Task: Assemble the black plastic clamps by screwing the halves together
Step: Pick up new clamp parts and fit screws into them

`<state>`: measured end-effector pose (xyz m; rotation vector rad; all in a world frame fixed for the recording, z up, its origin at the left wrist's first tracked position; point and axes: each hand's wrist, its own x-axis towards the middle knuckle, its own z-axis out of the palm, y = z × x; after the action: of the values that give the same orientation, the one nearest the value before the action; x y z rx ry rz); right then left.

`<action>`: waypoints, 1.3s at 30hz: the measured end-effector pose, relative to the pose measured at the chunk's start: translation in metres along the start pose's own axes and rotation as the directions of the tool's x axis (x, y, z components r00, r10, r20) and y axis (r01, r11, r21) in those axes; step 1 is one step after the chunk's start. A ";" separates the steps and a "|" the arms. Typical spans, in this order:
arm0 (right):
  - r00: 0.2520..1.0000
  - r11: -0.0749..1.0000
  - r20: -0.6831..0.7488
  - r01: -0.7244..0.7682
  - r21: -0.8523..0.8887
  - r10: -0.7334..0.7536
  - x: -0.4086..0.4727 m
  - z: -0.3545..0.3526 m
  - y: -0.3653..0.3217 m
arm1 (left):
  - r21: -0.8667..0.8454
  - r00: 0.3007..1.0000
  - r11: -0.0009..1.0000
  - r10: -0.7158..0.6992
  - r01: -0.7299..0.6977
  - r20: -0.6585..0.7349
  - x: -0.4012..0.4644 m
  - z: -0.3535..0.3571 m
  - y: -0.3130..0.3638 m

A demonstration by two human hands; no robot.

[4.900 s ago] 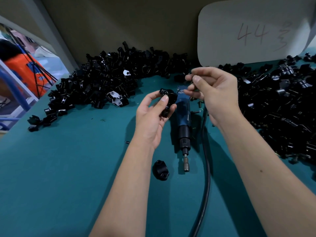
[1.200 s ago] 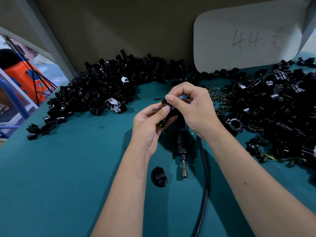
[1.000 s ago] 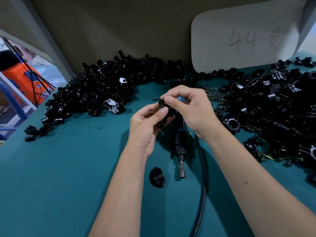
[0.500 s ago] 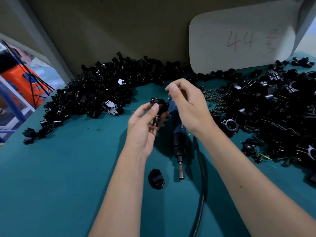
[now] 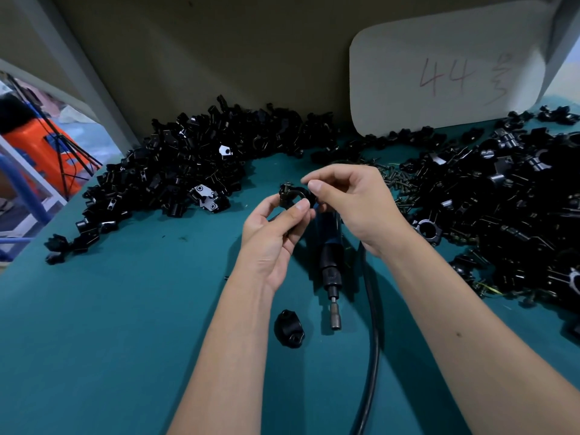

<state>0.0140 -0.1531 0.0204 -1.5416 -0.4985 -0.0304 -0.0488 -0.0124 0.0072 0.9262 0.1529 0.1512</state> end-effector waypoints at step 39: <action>0.999 0.985 -0.006 -0.038 0.169 0.040 -0.004 0.006 -0.007 | -0.125 0.996 0.990 -0.052 0.061 0.079 -0.002 0.002 0.003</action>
<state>0.0067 -0.1493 0.0258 -1.3838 -0.4515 0.0337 -0.0509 -0.0126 0.0104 0.7986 0.0979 0.0722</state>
